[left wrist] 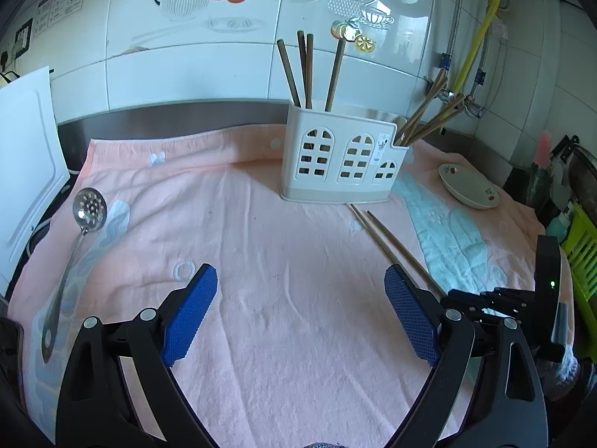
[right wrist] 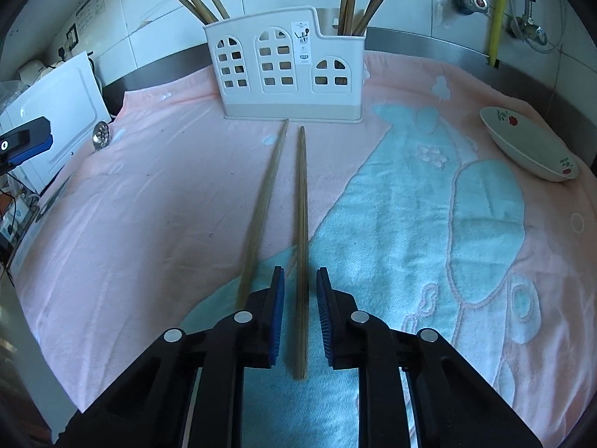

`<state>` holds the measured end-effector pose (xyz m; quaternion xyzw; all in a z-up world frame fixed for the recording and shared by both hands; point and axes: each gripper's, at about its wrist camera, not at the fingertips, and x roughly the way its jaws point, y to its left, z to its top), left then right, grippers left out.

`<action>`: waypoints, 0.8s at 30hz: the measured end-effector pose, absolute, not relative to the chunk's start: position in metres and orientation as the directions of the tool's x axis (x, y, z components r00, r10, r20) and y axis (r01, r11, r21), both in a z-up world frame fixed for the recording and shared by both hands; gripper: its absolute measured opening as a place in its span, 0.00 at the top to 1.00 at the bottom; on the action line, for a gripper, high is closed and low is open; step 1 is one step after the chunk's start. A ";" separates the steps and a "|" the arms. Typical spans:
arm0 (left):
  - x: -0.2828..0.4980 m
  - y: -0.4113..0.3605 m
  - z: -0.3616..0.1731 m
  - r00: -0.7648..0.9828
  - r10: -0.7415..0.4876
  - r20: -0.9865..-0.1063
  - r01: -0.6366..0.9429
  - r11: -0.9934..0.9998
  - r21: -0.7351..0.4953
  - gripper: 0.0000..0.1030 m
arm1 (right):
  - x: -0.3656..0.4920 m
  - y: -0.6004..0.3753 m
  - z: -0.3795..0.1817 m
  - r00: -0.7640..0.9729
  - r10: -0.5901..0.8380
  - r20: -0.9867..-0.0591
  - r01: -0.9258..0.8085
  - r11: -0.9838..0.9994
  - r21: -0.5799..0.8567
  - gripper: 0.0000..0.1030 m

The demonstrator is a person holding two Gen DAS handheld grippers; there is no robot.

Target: Organize utensils

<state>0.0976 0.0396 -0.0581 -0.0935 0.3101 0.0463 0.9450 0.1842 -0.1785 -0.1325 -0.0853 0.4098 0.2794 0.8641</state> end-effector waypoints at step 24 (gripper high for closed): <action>0.103 -0.020 -0.094 0.734 -0.105 -0.671 -0.030 0.982 -0.187 0.26 | 0.170 -0.199 -0.105 0.571 0.428 -0.701 -0.542 0.838 0.069 0.94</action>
